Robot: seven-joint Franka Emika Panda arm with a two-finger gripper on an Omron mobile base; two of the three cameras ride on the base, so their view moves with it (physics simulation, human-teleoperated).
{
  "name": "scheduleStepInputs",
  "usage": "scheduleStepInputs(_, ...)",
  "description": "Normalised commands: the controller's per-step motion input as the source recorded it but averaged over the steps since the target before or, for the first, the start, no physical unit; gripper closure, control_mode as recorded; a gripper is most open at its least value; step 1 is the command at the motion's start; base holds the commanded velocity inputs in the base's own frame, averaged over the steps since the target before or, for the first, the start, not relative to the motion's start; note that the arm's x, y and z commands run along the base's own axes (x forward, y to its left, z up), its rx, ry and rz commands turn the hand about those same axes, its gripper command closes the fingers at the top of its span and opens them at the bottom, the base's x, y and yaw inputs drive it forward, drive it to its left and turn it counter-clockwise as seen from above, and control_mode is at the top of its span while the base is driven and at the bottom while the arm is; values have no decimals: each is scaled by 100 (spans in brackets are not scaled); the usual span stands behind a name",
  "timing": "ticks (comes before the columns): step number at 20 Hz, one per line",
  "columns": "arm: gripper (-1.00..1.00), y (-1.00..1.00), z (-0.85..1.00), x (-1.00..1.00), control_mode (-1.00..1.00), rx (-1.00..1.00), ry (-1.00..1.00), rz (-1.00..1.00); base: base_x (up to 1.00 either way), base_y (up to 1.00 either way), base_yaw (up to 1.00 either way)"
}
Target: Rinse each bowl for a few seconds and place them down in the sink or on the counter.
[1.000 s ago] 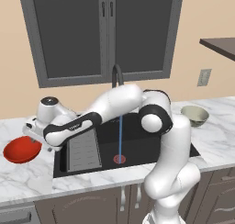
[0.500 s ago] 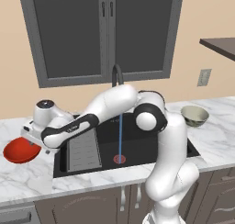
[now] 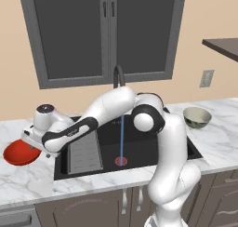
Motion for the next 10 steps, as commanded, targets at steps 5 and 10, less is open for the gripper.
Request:
scheduleStepInputs(5, -100, 10, -11, 14, -100, 0, 0, 0, 0, 0, 0)
scheduleStepInputs(10, -100, 18, -11, 19, -100, -1, -1, 0, 0, 0, 0)
